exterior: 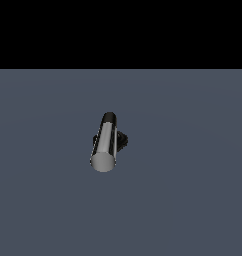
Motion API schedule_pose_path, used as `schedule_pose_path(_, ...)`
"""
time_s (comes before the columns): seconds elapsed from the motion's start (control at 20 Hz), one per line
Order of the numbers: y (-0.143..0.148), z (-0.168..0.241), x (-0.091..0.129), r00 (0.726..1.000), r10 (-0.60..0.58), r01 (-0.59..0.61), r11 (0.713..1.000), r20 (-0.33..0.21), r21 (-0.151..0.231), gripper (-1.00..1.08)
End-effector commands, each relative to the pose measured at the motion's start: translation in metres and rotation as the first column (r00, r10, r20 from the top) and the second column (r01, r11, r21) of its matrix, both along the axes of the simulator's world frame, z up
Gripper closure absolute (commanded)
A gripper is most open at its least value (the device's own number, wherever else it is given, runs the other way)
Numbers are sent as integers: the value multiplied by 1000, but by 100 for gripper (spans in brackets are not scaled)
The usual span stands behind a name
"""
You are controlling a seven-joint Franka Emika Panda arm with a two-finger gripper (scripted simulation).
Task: Turn on the faucet by rotating a designated handle.
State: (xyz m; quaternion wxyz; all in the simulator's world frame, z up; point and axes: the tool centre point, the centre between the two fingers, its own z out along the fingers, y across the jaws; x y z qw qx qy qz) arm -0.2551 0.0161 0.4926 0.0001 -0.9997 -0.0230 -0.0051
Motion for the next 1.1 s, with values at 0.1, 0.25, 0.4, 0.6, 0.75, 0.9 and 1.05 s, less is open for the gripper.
schedule_pose_path(0.1,0,-1,0,1000,0,0,1000,0,0,108)
schedule_pose_path(0.25,1,-6,1,1000,1,-1,1000,0,0,108)
schedule_pose_path(0.4,3,-16,3,1000,2,-2,1000,0,0,108)
schedule_pose_path(0.6,6,-35,7,1000,5,-5,1000,-1,0,108)
schedule_pose_path(0.75,10,-55,11,1000,8,-8,1000,-1,0,108)
schedule_pose_path(0.9,14,-78,15,1000,12,-12,1000,-2,0,108)
schedule_pose_path(1.05,19,-104,20,1000,16,-16,1000,-3,0,108)
